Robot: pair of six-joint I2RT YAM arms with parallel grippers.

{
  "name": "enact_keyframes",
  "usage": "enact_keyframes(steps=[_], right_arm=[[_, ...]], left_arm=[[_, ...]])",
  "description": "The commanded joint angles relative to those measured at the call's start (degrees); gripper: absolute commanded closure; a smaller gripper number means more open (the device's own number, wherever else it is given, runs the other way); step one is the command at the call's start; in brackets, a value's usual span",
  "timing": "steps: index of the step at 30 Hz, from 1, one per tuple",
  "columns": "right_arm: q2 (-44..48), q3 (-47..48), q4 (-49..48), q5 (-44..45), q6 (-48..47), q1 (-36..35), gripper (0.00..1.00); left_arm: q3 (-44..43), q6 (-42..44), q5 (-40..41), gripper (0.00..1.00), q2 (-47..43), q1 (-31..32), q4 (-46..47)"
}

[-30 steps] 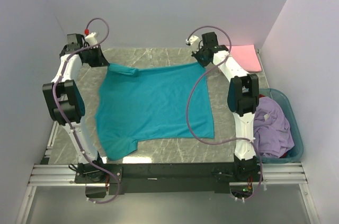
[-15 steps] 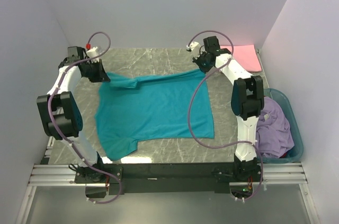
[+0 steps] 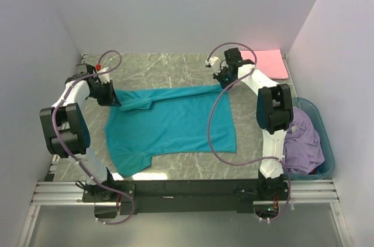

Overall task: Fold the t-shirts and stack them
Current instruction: Fold the tshirt

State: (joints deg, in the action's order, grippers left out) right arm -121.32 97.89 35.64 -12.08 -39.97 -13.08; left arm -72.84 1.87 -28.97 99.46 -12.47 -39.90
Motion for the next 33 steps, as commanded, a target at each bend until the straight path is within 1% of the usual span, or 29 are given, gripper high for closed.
enact_keyframes(steps=[1,7,12,17,23,24,25,26,27,28,29,30,31,33], right_arm=[[5.1,-2.8,-0.4,-0.1,-1.6,0.2,1.00],[4.5,-4.9,0.0,0.0,-2.2,-0.6,1.00],[4.6,-5.4,0.5,0.0,-2.6,-0.8,1.00],[5.2,-5.1,0.8,-0.1,-2.8,-0.8,1.00],[4.8,-4.3,4.3,-1.2,-4.8,-1.2,1.00],[4.7,-4.3,5.7,-1.5,-5.1,-1.2,0.96],[4.8,-3.8,6.5,-2.0,-5.4,-1.2,0.92],[4.9,-3.3,7.4,-2.8,-5.3,-1.1,0.84],[5.2,-2.8,8.6,-3.8,-5.0,-0.9,0.78],[5.3,-1.2,9.4,-4.7,-4.7,-0.8,0.74],[5.4,-0.1,11.1,-5.8,-3.9,-0.4,0.63],[5.0,1.2,12.0,-8.0,-3.3,-0.3,0.63],[4.5,4.6,13.0,-8.9,-2.6,-0.2,0.63],[2.2,10.0,14.8,-10.4,0.3,0.3,0.62]], left_arm=[[1.6,0.0,1.1,1.00,-2.0,-0.3,-1.6],[3.2,0.4,2.3,1.00,-0.3,-0.6,-0.8],[2.3,1.4,2.8,1.00,0.6,-0.8,-1.3],[1.4,2.2,3.1,1.00,-0.8,-0.9,-2.1],[2.5,4.7,2.9,0.99,-0.4,-1.1,-3.9],[2.4,6.3,2.3,0.97,-0.5,-1.3,-4.2],[1.0,7.3,-0.5,0.81,-0.5,-1.8,-5.5],[-0.3,7.9,-1.6,0.75,-0.3,-3.2,-6.1],[-3.4,8.8,-2.6,0.70,-0.1,-4.0,-6.5],[-5.2,8.9,-3.5,0.61,0.4,-4.7,-6.9],[-7.0,8.6,-4.2,0.59,1.7,-6.1,-6.9],[-11.0,8.2,-5.0,0.57,2.6,-6.8,-7.1],[-12.9,7.9,-5.5,0.55,3.6,-7.3,-7.2],[-18.0,6.3,-5.9,0.53,7.3,-7.9,-7.1]])
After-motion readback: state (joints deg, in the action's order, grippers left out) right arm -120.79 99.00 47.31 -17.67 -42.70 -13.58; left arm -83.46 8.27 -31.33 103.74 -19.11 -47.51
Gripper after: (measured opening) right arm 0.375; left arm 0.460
